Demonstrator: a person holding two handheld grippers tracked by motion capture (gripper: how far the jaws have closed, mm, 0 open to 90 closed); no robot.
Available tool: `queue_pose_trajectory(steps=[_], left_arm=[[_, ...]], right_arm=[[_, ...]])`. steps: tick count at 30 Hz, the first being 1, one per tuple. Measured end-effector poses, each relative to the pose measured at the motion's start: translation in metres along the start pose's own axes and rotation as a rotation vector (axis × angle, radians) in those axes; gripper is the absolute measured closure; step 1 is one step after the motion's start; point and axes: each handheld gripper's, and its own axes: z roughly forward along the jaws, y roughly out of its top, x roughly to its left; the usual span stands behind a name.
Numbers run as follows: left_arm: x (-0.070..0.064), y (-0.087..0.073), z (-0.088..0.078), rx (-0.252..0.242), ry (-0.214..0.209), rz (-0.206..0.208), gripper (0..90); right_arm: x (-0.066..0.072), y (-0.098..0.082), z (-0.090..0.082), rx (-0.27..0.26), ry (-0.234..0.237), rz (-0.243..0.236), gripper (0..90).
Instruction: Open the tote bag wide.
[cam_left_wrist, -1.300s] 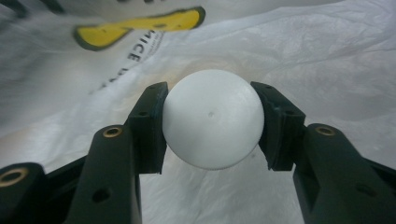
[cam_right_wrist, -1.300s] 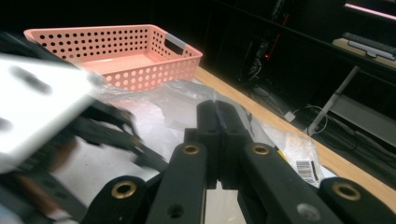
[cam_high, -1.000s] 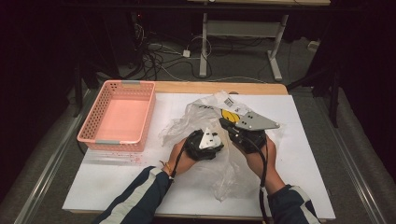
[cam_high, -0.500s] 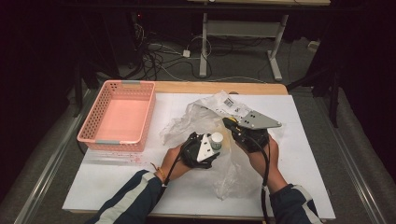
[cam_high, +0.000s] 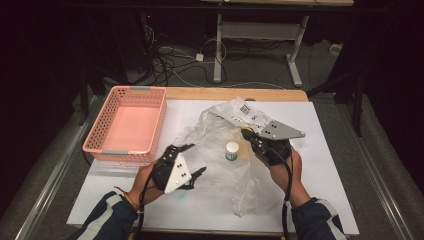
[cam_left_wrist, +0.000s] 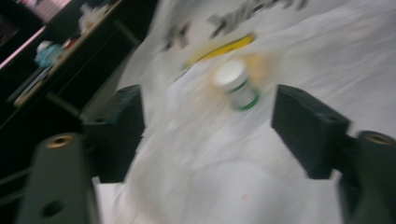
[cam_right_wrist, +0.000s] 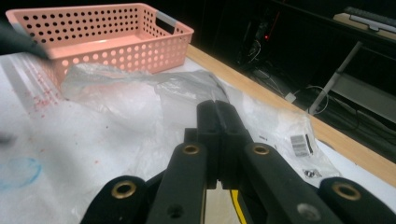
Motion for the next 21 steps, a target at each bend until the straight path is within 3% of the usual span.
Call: queue_pose_trajectory(steps=[1,3,6,9,13,14,15,16,18,19,21], left_arm=[[0.006,-0.008,0.001,0.012,0.007,-0.038,21.6],[0.014,-0.018,0.006,0.046,0.021,-0.074,21.4],[0.022,-0.025,0.016,0.073,-0.007,-0.145,20.6],[0.022,-0.027,0.029,0.112,-0.038,-0.159,17.4],[0.021,-0.026,0.044,0.148,-0.028,-0.165,19.5],[0.021,-0.026,0.047,0.152,-0.027,-0.171,24.6],[0.021,-0.026,0.05,0.164,-0.038,-0.163,41.5],[0.021,-0.027,0.052,0.174,-0.038,-0.156,41.5],[0.021,-0.029,0.054,0.187,-0.068,-0.157,55.6],[0.021,-0.03,0.055,0.197,-0.08,-0.153,67.2],[0.021,-0.031,0.055,0.207,-0.091,-0.144,77.0]], right_arm=[[0.0,-0.001,-0.001,0.003,0.0,-0.002,90.0],[-0.004,-0.006,-0.005,0.014,-0.002,-0.001,90.0],[-0.006,-0.007,-0.008,0.014,-0.001,0.003,90.0],[-0.008,-0.009,-0.01,0.027,0.003,0.002,90.0],[-0.011,-0.014,-0.009,0.038,0.016,0.015,90.0],[-0.012,-0.015,-0.009,0.041,0.018,0.016,90.0],[-0.012,-0.015,-0.008,0.043,0.022,0.018,89.3],[-0.012,-0.015,-0.008,0.043,0.022,0.018,89.3],[-0.011,-0.016,-0.008,0.047,0.033,0.013,87.5],[-0.01,-0.017,-0.008,0.054,0.036,0.006,81.6],[-0.007,-0.019,-0.009,0.072,0.057,-0.008,71.5]])
